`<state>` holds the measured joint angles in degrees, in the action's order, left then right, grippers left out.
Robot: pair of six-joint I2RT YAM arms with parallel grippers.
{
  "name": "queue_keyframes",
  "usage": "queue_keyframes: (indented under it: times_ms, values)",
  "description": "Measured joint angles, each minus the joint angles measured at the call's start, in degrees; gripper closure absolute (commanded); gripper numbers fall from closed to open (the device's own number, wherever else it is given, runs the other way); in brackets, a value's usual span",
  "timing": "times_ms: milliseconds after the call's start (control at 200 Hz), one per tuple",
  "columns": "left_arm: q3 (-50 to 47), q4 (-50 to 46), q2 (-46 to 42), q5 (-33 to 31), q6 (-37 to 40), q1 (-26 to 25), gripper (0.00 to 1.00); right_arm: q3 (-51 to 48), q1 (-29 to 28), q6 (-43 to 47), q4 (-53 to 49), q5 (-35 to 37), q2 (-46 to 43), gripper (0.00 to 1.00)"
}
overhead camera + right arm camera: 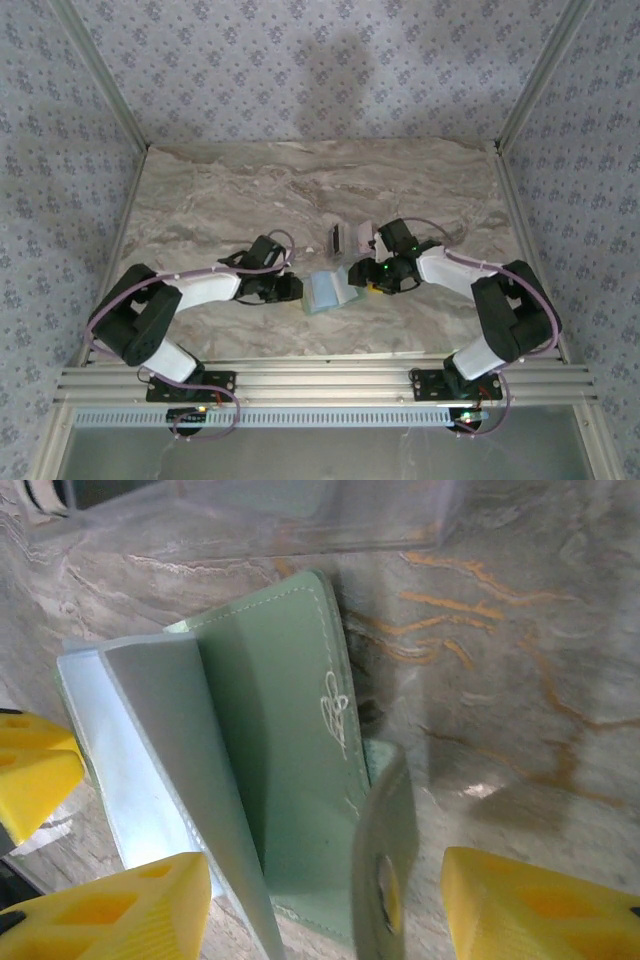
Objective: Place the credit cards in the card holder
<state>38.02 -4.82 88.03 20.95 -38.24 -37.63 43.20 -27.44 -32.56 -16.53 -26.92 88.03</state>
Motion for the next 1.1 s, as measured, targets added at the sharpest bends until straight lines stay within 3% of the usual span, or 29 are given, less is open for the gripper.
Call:
queue_keyframes:
  times_ms: [170,315,475,780,1099]
  values:
    - [2.5,1.2,2.8,-0.4,0.3,-0.2,0.82,0.0,0.2,-1.1,5.5,-3.0,3.4,0.52]
    - [4.0,1.7,5.6,-0.7,0.7,-0.6,0.84,0.0,0.2,-2.3,8.7,-6.1,4.6,0.79]
    - [4.0,1.7,5.6,-1.0,0.7,-0.9,0.84,0.0,-0.5,-2.8,9.2,-6.3,2.5,1.00]
    - [5.1,0.6,6.4,-2.2,0.7,-1.6,0.85,4.1,-8.4,-1.7,6.1,-1.9,0.5,1.00]
    - [6.0,-0.3,8.0,-3.1,-0.1,-2.3,0.85,8.0,-12.0,-4.1,9.3,-1.7,8.5,1.00]
